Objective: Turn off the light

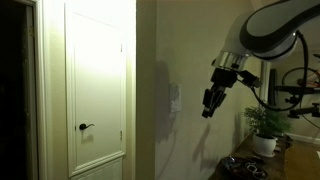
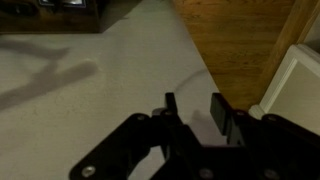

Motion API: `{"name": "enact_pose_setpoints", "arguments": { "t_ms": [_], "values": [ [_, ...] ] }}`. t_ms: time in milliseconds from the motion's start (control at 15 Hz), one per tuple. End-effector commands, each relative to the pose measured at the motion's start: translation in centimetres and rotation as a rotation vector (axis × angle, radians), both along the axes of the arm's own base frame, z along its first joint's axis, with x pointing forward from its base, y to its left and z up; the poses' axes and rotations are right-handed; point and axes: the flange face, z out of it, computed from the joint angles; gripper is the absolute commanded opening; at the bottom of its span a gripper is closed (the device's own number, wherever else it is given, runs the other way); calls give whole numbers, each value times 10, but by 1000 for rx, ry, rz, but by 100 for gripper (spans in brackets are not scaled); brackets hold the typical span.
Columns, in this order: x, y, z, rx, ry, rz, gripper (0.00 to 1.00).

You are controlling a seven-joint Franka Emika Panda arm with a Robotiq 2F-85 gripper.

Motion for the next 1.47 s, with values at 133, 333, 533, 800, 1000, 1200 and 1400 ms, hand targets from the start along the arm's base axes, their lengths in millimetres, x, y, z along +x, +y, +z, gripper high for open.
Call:
{"name": "enact_pose_setpoints", "arguments": {
  "t_ms": [133,333,533,800,1000,1200,1400],
  "values": [
    [-42,-5,5,-38,127,78,85],
    [-42,-6,6,-37,116,76,99],
    [-34,-4,5,-24,77,64,100],
    [-11,2,3,-8,1,42,69],
    [9,8,0,4,-66,27,56],
    [26,16,-2,20,-130,13,35],
    [41,20,1,20,-195,4,16]
  ]
}}
